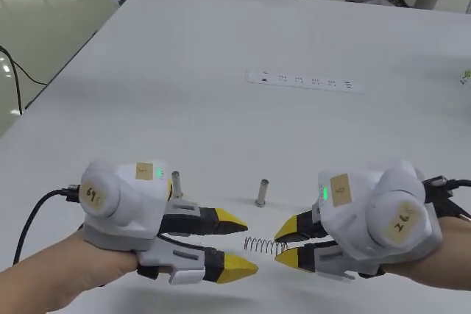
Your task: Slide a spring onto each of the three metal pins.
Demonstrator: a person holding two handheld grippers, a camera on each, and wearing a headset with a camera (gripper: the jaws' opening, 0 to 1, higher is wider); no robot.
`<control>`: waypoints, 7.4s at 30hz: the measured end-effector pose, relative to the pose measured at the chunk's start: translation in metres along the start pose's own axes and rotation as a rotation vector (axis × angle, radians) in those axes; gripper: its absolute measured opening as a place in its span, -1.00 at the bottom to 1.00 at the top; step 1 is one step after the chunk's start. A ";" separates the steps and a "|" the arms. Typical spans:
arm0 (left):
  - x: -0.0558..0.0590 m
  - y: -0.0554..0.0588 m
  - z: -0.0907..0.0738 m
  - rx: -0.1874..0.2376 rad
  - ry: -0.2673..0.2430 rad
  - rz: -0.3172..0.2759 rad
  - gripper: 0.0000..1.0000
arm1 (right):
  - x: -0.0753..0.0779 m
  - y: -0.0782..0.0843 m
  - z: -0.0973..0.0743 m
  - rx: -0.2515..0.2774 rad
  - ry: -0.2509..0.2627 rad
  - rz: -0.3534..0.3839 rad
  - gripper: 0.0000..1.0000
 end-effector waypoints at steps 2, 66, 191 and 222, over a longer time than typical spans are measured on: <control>0.000 -0.001 0.002 0.001 0.006 0.002 -0.58 | 0.000 0.000 -0.001 0.001 0.001 -0.002 -0.85; 0.009 -0.010 0.005 0.019 0.092 0.028 -0.95 | -0.005 0.002 -0.005 0.055 -0.013 0.047 -0.78; -0.039 0.025 -0.099 0.032 -0.355 -0.043 0.96 | 0.029 -0.021 -0.011 0.061 0.050 -0.063 -0.86; -0.044 0.025 -0.114 0.059 -0.384 -0.055 0.96 | 0.106 -0.029 -0.009 0.046 0.153 -0.011 -0.86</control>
Point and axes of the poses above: the centre of the closed fingertips' face, and the gripper's own axes: z roughly forward along the fingers, x roughly to its right, y roughly out of its underside, the point moved 4 cm from there along -z, roughly backward along the fingers, and after that the axes turned 4 degrees about x, right-handed, at the moved point
